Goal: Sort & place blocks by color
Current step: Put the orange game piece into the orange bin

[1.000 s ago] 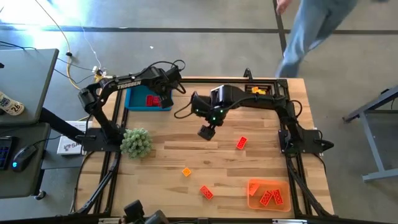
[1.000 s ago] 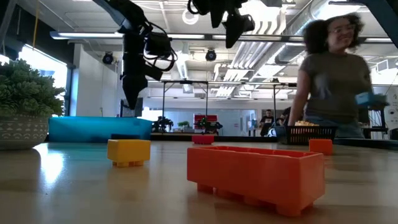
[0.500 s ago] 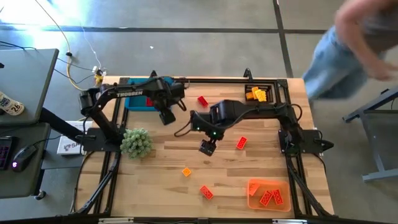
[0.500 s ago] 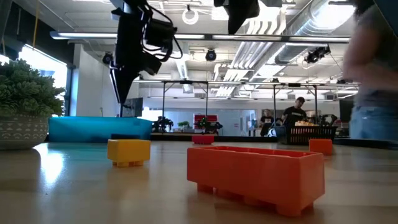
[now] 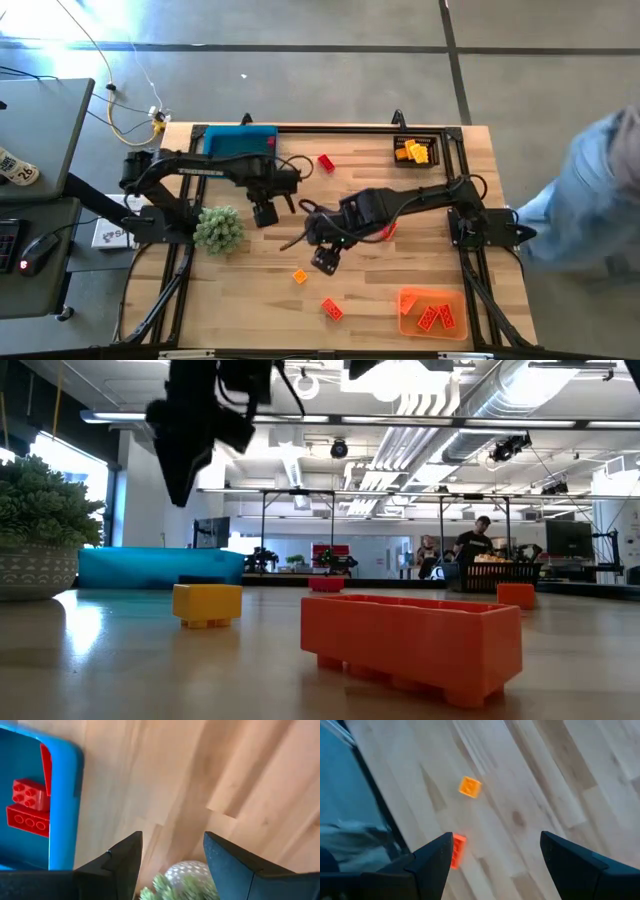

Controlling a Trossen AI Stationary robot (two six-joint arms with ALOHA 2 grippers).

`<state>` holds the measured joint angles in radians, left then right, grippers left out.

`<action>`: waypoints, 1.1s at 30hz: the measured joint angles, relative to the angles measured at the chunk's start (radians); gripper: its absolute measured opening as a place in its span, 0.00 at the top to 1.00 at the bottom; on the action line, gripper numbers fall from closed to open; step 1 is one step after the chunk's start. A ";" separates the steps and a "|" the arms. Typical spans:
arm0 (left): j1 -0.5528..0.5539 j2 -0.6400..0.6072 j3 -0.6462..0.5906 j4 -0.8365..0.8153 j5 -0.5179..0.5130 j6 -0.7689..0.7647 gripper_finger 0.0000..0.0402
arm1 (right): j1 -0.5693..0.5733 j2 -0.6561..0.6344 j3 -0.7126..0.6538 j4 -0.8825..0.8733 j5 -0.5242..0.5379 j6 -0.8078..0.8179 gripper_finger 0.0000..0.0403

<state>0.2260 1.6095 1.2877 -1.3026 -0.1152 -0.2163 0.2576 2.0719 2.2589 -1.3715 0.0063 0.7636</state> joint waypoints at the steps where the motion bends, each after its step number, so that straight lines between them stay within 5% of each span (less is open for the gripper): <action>1: -0.019 -0.018 0.000 -0.002 0.001 -0.001 0.50 | 0.011 0.002 0.000 0.025 0.012 0.021 0.29; 17: -0.277 -0.308 0.000 -0.011 -0.002 -0.198 0.50 | 0.132 0.144 0.000 0.174 0.034 0.187 0.29; 33: -0.394 -0.345 0.000 -0.010 -0.062 -0.244 0.50 | 0.193 0.316 0.000 0.157 -0.077 0.341 0.29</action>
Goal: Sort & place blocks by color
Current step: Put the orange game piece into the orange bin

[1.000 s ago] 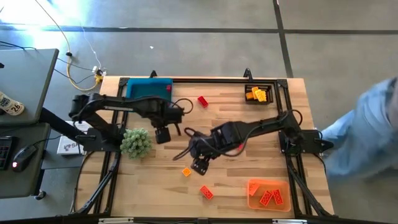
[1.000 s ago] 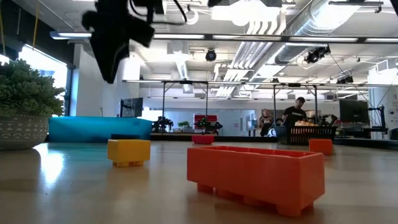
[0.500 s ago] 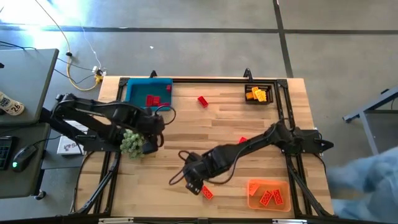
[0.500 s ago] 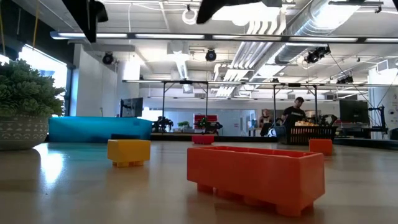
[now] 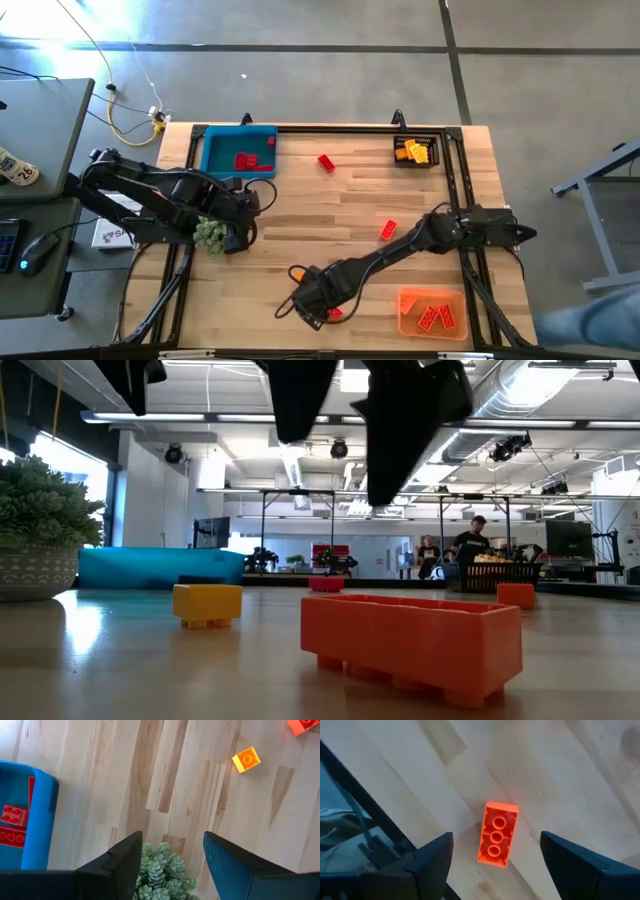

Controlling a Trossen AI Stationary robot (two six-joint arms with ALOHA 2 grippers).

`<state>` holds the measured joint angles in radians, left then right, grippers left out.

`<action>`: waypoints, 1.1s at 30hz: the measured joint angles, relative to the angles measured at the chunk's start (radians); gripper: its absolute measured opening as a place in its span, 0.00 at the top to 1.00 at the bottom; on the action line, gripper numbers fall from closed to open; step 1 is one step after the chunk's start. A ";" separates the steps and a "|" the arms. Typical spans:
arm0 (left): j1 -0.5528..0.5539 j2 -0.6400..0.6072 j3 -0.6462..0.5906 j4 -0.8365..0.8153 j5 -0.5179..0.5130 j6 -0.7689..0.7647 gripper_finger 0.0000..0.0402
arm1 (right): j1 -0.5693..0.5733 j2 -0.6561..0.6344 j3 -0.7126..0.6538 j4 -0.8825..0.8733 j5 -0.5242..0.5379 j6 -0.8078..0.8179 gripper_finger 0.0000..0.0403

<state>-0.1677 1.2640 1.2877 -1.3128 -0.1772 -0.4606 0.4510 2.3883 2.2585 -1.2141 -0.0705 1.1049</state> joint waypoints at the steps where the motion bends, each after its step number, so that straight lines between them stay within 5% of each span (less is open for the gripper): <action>1: 0.000 0.000 0.000 0.000 0.000 0.000 0.50 | 0.004 0.007 0.000 -0.002 -0.006 0.011 0.29; 21: 0.000 0.001 0.000 -0.001 -0.022 0.027 0.50 | 0.056 0.119 0.000 0.011 -0.015 0.148 0.30; 25: 0.000 0.001 0.000 -0.001 -0.036 0.027 0.50 | 0.061 0.132 0.000 0.021 -0.036 0.161 0.41; 31: 0.001 0.001 0.000 -0.002 -0.046 0.030 0.50 | 0.067 0.142 0.001 0.012 -0.053 0.197 0.73; 33: 0.001 0.001 0.000 -0.002 -0.045 0.039 0.50 | 0.068 0.140 0.001 0.010 -0.054 0.191 0.75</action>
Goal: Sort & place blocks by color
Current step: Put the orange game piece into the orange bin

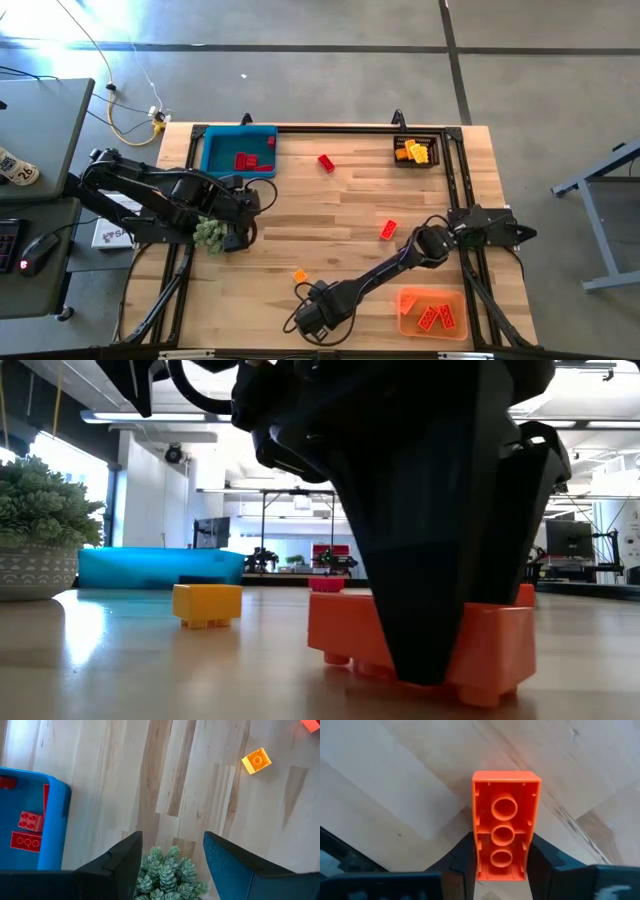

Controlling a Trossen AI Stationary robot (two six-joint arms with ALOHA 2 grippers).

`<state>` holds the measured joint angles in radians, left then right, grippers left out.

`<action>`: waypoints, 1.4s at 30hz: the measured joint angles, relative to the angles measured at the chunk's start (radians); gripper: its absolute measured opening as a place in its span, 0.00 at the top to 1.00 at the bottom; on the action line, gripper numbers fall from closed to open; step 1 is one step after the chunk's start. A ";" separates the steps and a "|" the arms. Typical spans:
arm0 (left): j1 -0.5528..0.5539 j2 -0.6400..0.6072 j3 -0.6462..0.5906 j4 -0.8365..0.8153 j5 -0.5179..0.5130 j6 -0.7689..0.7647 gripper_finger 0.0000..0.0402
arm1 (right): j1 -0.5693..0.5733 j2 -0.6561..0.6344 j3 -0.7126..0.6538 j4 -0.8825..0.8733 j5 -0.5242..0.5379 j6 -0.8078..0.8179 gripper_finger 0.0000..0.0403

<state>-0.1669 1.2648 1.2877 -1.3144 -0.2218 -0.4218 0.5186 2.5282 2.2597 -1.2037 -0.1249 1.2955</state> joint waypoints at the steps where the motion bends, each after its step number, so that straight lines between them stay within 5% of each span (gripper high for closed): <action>1: 0.000 0.000 0.000 0.000 0.000 0.005 0.50 | 0.000 0.000 0.000 0.000 -0.004 -0.009 0.75; 20: 0.000 0.000 0.000 0.002 -0.005 -0.017 0.50 | 0.065 -0.057 0.095 -0.375 0.095 0.005 0.75; 42: 0.040 0.000 0.000 0.170 0.005 0.044 0.50 | 0.162 -0.129 0.080 -0.367 0.191 -0.041 0.75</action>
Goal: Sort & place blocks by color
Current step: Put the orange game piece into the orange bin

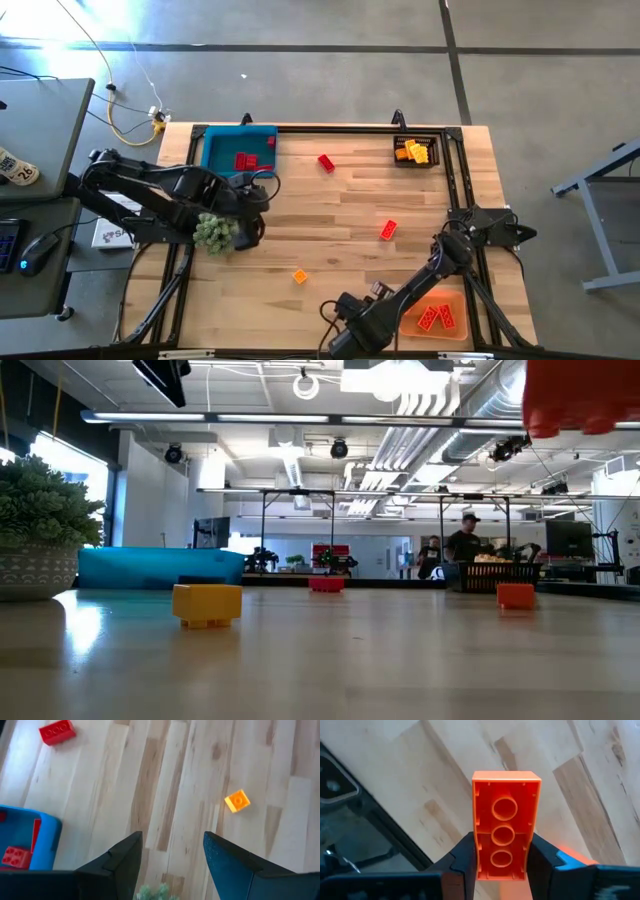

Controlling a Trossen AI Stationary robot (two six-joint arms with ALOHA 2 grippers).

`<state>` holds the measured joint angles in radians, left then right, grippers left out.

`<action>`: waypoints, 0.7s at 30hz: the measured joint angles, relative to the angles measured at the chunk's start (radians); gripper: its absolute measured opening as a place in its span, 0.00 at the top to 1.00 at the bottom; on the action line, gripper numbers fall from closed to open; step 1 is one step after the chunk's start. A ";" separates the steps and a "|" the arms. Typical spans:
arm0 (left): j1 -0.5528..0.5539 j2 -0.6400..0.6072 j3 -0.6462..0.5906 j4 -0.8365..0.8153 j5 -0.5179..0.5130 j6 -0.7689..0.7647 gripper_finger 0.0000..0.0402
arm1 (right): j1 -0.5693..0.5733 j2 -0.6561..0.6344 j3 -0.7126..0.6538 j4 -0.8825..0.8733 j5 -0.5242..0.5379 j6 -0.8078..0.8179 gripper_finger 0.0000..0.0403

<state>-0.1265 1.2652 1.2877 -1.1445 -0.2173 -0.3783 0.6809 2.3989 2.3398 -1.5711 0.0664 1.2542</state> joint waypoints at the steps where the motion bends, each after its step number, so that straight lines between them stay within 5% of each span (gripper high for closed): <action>1: 0.008 0.000 0.000 0.008 -0.001 0.005 0.50 | 0.004 -0.002 -0.001 0.000 -0.005 -0.013 0.75; 7: 0.052 0.000 0.000 0.045 0.000 0.015 0.50 | 0.033 -0.044 -0.045 0.004 -0.028 -0.050 0.75; 21: 0.107 0.001 0.000 0.051 0.000 0.015 0.50 | 0.150 -0.450 -0.597 0.002 -0.158 0.277 0.75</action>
<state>-0.0193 1.2659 1.2877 -1.0931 -0.2169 -0.3630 0.8314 1.9490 1.7429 -1.5691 -0.0913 1.5311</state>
